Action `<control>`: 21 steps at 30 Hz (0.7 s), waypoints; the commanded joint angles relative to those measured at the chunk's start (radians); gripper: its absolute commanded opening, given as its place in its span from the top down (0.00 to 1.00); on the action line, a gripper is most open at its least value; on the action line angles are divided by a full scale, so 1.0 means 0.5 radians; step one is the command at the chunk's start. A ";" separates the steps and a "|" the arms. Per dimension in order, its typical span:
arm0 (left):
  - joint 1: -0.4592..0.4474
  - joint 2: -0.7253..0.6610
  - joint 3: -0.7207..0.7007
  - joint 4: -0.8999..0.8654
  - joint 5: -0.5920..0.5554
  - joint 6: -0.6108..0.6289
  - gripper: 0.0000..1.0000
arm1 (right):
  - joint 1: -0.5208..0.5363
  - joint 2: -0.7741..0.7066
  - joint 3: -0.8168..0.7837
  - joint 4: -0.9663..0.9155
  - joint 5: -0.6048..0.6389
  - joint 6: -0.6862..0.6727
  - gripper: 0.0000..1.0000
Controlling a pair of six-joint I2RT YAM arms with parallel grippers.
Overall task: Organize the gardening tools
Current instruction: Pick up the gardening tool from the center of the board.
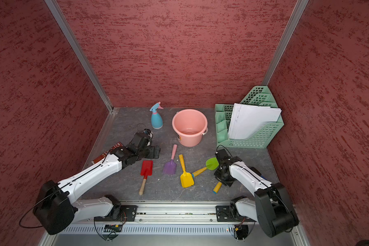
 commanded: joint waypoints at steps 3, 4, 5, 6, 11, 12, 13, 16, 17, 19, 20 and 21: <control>-0.013 -0.018 -0.015 -0.007 -0.027 -0.010 0.00 | 0.000 -0.235 -0.003 0.008 -0.001 0.063 1.00; -0.013 -0.019 -0.015 -0.006 -0.025 -0.009 0.00 | 0.001 -0.307 0.021 -0.039 0.018 0.052 1.00; -0.013 -0.019 -0.015 -0.009 -0.024 -0.009 0.00 | 0.000 -0.358 0.049 -0.079 0.032 0.040 1.00; -0.013 -0.019 -0.013 -0.007 -0.022 -0.009 0.00 | 0.001 -0.405 0.085 -0.129 0.040 0.008 1.00; -0.012 -0.007 -0.015 -0.006 -0.006 -0.009 0.00 | 0.037 -0.561 0.290 -0.315 0.037 -0.124 1.00; -0.010 -0.004 -0.018 -0.005 0.000 -0.009 0.00 | 0.058 -0.591 0.336 -0.334 0.037 -0.143 1.00; -0.006 0.000 -0.021 -0.002 0.007 -0.016 0.00 | 0.082 -0.618 0.383 -0.351 0.049 -0.162 1.00; 0.001 0.008 -0.035 0.009 0.038 -0.034 0.00 | 0.170 -0.648 0.539 -0.367 0.108 -0.221 1.00; 0.003 0.007 -0.039 0.017 0.045 -0.041 0.00 | 0.198 -0.639 0.592 -0.375 0.137 -0.237 1.00; 0.007 0.012 -0.043 0.022 0.058 -0.053 0.00 | 0.268 -0.595 0.726 -0.361 0.214 -0.309 1.00; 0.008 0.015 -0.042 0.022 0.061 -0.057 0.00 | 0.296 -0.570 0.782 -0.346 0.250 -0.340 1.00; 0.007 0.018 -0.040 0.019 0.063 -0.058 0.00 | 0.332 -0.539 0.843 -0.309 0.281 -0.390 1.00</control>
